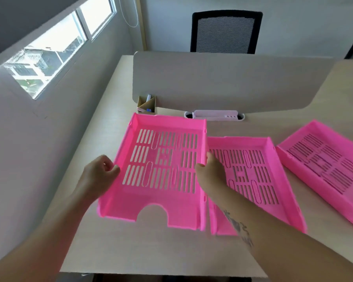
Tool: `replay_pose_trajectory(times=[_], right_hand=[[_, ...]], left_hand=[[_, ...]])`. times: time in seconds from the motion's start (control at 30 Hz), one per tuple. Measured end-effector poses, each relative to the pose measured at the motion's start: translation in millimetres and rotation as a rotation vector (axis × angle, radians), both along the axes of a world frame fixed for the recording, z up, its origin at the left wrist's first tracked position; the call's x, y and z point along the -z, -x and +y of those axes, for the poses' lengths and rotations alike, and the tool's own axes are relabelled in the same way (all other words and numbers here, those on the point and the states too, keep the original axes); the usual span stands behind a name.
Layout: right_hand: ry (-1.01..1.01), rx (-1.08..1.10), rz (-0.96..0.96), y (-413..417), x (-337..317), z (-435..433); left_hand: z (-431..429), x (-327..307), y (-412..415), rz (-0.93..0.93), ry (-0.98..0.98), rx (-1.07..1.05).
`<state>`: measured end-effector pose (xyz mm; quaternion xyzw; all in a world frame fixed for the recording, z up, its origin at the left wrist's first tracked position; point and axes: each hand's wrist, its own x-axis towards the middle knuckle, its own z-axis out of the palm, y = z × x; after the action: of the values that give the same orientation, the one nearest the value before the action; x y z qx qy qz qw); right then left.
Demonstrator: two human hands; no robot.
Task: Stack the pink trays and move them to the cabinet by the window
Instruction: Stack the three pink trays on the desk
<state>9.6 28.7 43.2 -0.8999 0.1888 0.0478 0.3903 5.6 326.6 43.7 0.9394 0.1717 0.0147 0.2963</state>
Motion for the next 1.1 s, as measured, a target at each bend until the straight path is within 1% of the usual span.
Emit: replay_pose_trajectory(times=[0.23,0.4,0.53,0.73,0.87,0.93,1.03,1.1], right_hand=[[0.022,0.044,-0.045,-7,-22,-124],[0.002,0.053,-0.073,-5,-23,-206],[-0.026,0.019,-0.059,2,-14,-250],[-0.065,-0.036,0.000,13,4,-281],[-0.148,-0.069,0.055,24,13,-281],[-0.164,-0.077,0.052,30,17,-278],[-0.189,-0.052,0.033,34,21,-277],[-0.176,-0.051,0.043,33,23,-279]], left_hand=[[-123,-9,-7,-0.023,0.168,0.117],[-205,-8,2,-0.021,0.209,0.159],[-249,1,15,-0.020,0.201,0.130],[-282,22,34,0.013,0.151,0.071],[-285,37,44,0.080,0.132,0.036],[-284,43,46,0.074,0.126,0.029],[-282,45,47,0.049,0.175,0.062],[-283,44,48,0.064,0.274,0.071]])
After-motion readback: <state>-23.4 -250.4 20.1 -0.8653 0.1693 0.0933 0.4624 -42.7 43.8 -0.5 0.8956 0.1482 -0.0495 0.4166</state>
